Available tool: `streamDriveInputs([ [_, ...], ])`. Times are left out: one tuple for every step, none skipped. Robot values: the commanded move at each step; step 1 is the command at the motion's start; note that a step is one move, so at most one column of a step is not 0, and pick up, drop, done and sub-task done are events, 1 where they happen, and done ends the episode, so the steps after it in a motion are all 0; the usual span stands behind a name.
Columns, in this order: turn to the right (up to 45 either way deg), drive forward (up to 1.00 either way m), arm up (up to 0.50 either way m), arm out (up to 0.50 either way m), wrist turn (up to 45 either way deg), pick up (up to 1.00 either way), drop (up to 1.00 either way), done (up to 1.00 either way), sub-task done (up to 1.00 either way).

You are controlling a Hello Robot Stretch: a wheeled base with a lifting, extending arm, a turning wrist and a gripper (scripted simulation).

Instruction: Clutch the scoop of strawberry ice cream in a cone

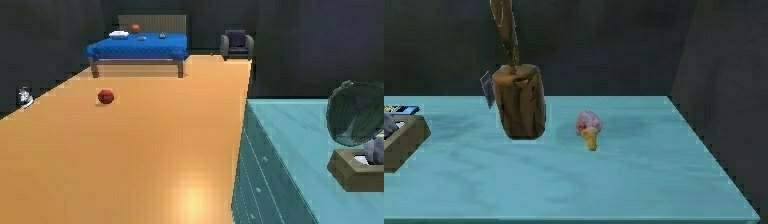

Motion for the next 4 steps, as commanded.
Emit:
streamDriveInputs([
  [0.0, 0.00, 0.50, 0.00, 0.0, 0.00, 0.00, 0.00, 0.00],
  [0.0, 0.00, 0.38, 0.00, 0.0, 0.00, 0.00, 0.00, 0.00],
  [0.0, 0.00, 0.00, 0.22, 0.0, 0.00, 0.00, 0.00, 0.00],
  [0.0, 0.00, 0.00, 0.00, 45.0, 0.00, 0.00, 0.00, 0.00],
])
